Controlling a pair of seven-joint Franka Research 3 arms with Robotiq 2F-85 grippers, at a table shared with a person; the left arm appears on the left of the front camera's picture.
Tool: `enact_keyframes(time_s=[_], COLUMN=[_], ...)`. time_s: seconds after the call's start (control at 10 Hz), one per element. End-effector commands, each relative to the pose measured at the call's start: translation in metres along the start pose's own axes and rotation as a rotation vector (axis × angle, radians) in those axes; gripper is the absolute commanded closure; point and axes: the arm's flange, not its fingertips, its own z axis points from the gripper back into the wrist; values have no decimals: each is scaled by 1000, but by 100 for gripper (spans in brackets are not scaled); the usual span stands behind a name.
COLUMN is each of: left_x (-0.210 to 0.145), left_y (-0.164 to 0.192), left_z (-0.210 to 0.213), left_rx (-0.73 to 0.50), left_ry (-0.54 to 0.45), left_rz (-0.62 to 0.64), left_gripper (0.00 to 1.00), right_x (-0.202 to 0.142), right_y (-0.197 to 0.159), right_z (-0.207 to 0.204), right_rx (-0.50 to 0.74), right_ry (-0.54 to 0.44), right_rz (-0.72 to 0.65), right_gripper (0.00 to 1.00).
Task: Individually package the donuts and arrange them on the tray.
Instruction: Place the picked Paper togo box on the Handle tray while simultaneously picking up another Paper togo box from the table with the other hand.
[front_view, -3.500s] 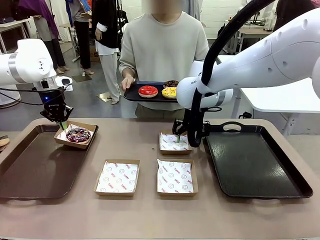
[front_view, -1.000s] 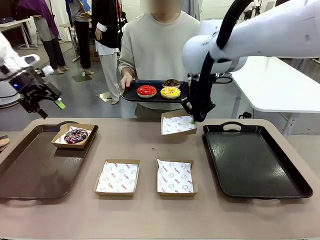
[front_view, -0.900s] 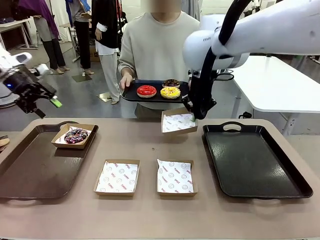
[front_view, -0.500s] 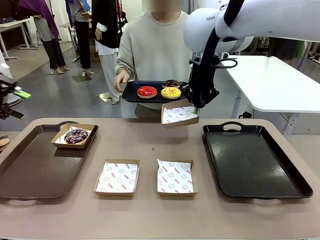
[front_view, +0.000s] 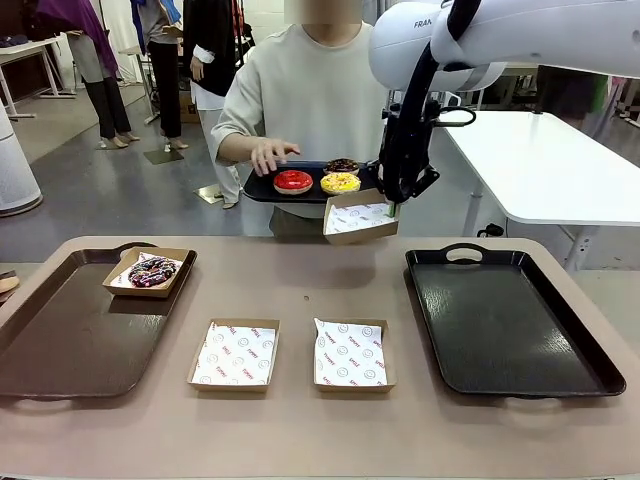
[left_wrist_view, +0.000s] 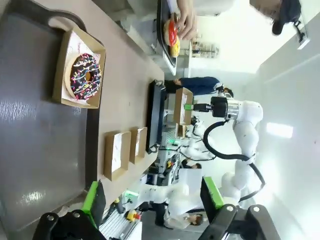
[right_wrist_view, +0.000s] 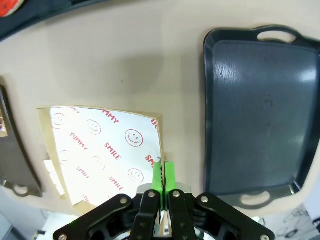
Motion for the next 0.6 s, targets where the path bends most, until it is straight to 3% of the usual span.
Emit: enact_keyframes(time_s=[0.0,0.5], left_x=[-6,-8], left_y=[9,15], left_z=[6,11], left_rx=[-60,-22], left_ry=[-35,-24], left_rz=[28,37], left_gripper=[0,0], right_x=[8,4], right_y=[4,1], right_z=[3,1], right_rx=[-4,0], right_ry=[16,6], right_rz=[-26,-2], right_gripper=[100,100])
